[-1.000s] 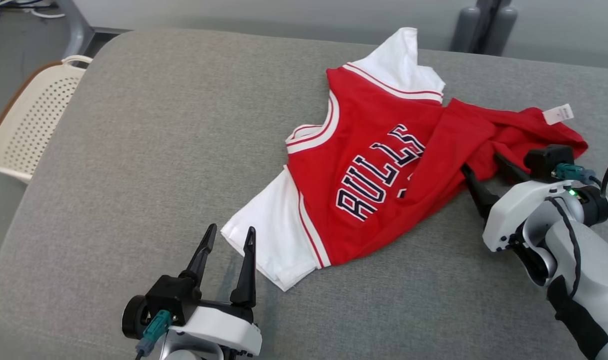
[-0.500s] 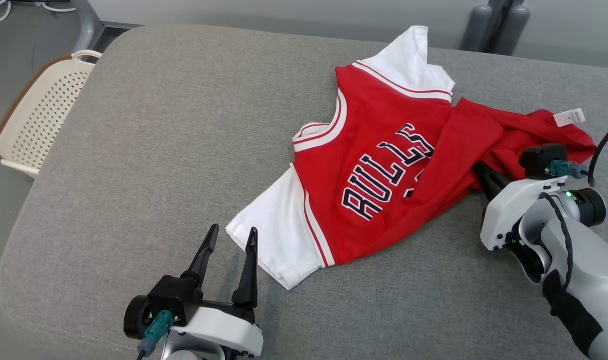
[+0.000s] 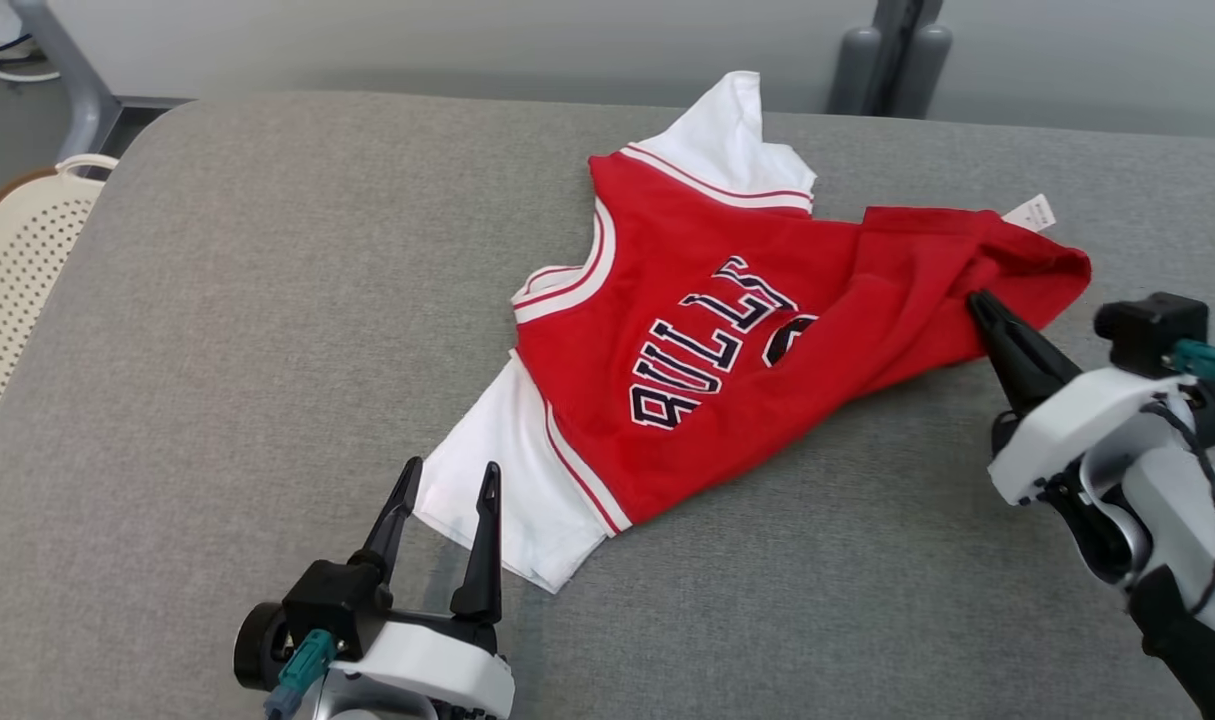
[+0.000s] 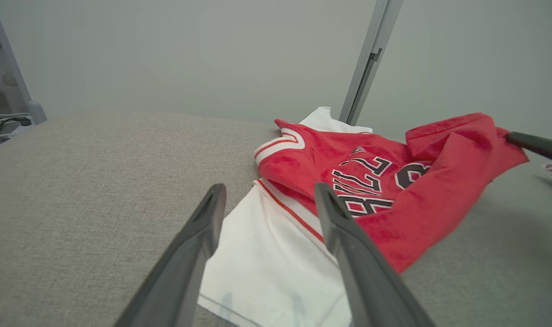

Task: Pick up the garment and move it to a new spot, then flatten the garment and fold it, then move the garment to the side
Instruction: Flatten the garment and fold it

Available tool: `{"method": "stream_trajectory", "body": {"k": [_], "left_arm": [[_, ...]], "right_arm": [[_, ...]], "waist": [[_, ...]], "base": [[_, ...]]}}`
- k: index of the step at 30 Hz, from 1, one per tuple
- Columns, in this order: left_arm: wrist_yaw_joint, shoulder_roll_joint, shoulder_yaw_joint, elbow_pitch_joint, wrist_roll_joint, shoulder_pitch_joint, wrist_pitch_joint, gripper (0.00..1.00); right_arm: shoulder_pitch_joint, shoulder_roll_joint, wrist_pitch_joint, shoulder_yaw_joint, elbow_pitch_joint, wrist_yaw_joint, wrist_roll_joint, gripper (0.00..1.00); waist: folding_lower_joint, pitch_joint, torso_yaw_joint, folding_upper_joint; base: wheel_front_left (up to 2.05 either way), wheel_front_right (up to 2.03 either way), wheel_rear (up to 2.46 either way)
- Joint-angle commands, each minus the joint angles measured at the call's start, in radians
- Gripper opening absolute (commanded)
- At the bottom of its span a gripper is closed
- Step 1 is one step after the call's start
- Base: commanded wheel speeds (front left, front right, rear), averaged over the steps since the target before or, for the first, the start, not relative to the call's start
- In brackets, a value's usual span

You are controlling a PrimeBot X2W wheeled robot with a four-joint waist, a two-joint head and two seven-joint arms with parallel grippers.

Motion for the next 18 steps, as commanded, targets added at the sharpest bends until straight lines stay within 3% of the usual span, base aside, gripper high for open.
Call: {"method": "stream_trajectory", "body": {"k": [1,8,16,17,18], "left_arm": [[0.004,0.004,0.007,-0.003,0.009,0.011,-0.001,1.00],[0.002,0.004,0.018,-0.009,0.015,0.026,-0.001,1.00],[-0.005,0.004,0.032,-0.012,0.020,0.027,-0.001,1.00],[-0.005,0.004,0.034,-0.012,0.022,0.025,-0.001,1.00],[-0.006,0.004,0.035,-0.012,0.024,0.024,-0.001,1.00]], "right_arm": [[0.047,-0.026,-0.008,-0.038,-0.051,0.000,-0.004,0.00],[0.279,-0.039,-0.009,-0.237,-0.226,0.000,-0.040,0.00],[0.555,0.074,-0.007,-0.428,-0.256,0.000,-0.145,0.00],[0.566,0.083,-0.003,-0.442,-0.263,0.000,-0.156,0.40],[0.573,0.088,0.000,-0.460,-0.272,0.000,-0.164,0.56]], "waist": [[0.0000,-0.011,-0.019,0.0000],[0.0000,-0.021,-0.044,0.0000],[0.0000,-0.018,-0.076,0.0000],[0.0000,-0.019,-0.081,0.0000],[0.0000,-0.019,-0.085,0.0000]], "base": [[0.00,0.00,0.00],[0.00,0.00,0.00],[0.00,0.00,0.00],[0.00,0.00,0.00],[0.00,0.00,0.00]]}}
